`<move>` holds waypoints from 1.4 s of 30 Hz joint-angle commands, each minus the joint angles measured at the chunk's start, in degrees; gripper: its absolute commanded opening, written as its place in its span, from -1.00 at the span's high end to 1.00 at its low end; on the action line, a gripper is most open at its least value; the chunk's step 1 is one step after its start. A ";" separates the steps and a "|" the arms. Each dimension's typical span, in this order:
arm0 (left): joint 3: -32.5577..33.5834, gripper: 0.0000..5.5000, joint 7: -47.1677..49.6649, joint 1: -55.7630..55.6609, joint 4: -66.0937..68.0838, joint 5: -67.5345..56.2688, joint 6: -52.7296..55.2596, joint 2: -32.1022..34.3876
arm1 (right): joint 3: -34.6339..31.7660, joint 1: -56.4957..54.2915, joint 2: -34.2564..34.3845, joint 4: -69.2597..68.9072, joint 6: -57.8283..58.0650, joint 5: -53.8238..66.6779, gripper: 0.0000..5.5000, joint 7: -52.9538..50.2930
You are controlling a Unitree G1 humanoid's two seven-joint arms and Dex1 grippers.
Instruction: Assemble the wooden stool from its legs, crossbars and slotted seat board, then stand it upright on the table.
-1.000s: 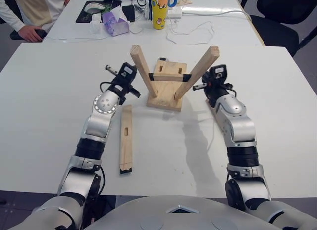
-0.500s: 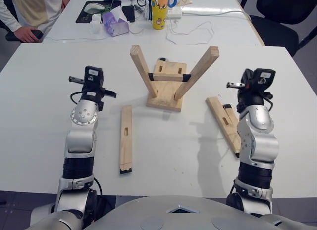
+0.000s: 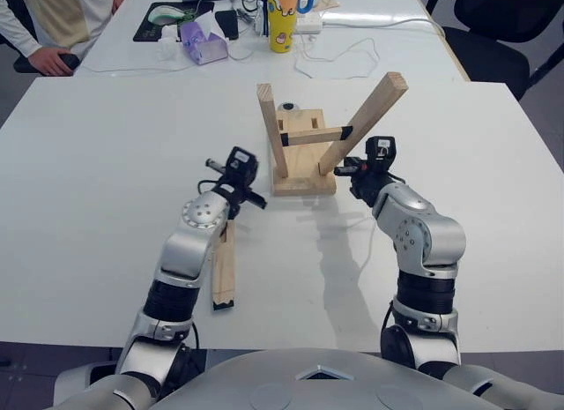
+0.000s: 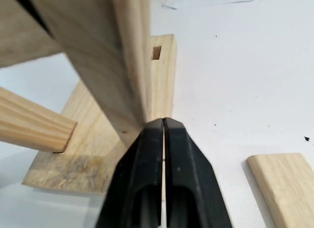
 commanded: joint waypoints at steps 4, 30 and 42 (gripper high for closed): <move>7.02 1.00 8.15 -0.76 2.26 2.35 -3.58 0.90 | -1.03 3.23 -7.90 3.42 -8.81 -7.34 0.99 -2.90; -0.87 1.00 4.67 -5.47 6.91 1.50 -2.47 -3.76 | 7.69 -2.02 -10.02 8.98 -14.89 -5.32 0.99 6.54; -0.32 1.00 5.68 -6.44 7.90 1.82 -3.99 -5.11 | -9.66 -32.89 -10.56 6.99 -38.14 9.98 0.99 4.10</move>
